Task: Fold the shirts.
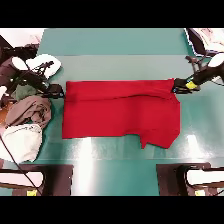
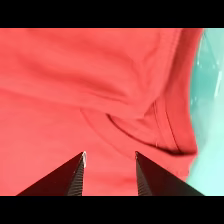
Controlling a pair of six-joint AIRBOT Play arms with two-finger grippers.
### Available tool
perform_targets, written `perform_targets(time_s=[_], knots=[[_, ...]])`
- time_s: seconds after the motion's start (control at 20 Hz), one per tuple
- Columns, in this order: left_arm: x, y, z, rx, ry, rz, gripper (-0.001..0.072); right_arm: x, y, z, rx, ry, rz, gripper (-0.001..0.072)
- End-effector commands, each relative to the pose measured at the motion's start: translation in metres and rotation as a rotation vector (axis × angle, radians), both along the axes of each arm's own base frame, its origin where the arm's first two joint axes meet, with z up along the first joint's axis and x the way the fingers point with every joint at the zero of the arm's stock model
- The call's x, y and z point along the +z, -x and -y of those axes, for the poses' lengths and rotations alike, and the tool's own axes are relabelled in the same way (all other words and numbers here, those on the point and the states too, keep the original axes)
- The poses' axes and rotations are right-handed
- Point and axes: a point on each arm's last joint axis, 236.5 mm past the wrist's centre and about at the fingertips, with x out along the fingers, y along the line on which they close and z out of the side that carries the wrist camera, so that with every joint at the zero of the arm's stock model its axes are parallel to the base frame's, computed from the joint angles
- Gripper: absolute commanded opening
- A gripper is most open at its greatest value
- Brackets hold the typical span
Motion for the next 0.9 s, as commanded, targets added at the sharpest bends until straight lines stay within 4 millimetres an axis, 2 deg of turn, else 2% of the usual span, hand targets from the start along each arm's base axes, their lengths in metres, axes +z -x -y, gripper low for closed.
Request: perform_targets(time_s=[0.0, 0.1, 0.2, 0.35, 0.5, 0.75, 0.8, 0.85], knots=[[0.011, 0.047, -0.001, 0.04, 0.017, -0.059, 0.0547, 0.04, 0.008, -0.002, 0.014, -0.045, 0.073, 0.0371], [-0.003, 0.091, 0.001, 0.077, 0.02, -0.1, 0.0547, 0.055, 0.008, -0.002, 0.02, -0.032, 0.125, 0.037], [-0.024, 0.132, 0.014, 0.1, 0.06, -0.151, 0.0547, 0.065, 0.008, -0.004, 0.022, -0.031, 0.152, 0.037], [-0.051, 0.166, 0.031, 0.141, 0.124, -0.219, 0.0547, 0.069, 0.009, -0.014, 0.044, -0.075, 0.159, 0.037], [-0.066, 0.175, 0.034, 0.167, 0.131, -0.237, 0.0547, 0.071, 0.013, -0.021, 0.053, -0.104, 0.148, 0.0369], [-0.07, 0.175, 0.034, 0.179, 0.131, -0.234, 0.0546, 0.081, 0.016, -0.021, 0.056, -0.097, 0.17, 0.0369], [-0.072, 0.175, 0.034, 0.182, 0.131, -0.235, 0.0523, 0.084, 0.016, -0.021, 0.057, -0.095, 0.178, 0.0369], [-0.073, 0.175, 0.035, 0.179, 0.128, -0.229, 0.0349, 0.086, 0.018, -0.022, 0.059, -0.094, 0.182, 0.0369]])
